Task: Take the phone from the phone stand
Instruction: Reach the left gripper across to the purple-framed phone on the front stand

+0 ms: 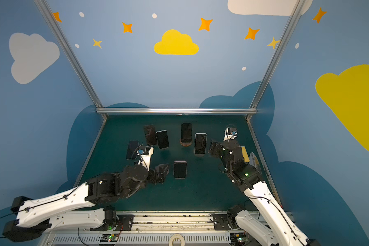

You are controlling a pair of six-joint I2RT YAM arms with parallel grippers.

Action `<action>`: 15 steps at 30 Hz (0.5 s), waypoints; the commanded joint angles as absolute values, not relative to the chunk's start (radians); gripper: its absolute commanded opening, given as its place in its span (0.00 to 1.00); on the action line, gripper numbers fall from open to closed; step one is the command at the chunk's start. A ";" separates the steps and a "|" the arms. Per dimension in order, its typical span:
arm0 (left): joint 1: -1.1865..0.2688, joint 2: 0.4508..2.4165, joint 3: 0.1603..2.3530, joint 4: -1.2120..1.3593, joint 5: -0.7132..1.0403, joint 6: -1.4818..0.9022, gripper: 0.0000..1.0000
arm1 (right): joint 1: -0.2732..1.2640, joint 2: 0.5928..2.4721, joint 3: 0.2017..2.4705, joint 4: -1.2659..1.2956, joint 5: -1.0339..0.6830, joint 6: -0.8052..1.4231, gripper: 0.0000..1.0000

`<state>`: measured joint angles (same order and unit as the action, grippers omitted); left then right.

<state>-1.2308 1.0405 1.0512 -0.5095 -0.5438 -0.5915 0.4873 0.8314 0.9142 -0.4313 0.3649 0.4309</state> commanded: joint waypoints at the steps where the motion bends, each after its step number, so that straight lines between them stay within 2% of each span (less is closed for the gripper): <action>1: -1.236 1.148 1.099 -0.465 -0.485 -0.668 1.00 | 0.439 0.795 0.876 -0.442 0.294 0.451 0.89; 10: -1.290 1.475 1.311 -0.672 -0.703 -0.880 1.00 | 0.344 0.748 0.815 -0.432 0.194 0.457 0.89; 15: -1.292 1.568 1.365 -0.743 -0.807 -0.957 1.00 | 0.322 0.743 0.806 -0.418 0.159 0.457 0.90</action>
<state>-1.2922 1.5513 1.3430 -0.6575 -0.6964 -0.8860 0.3336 0.7536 0.8139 -0.4374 0.1989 0.4492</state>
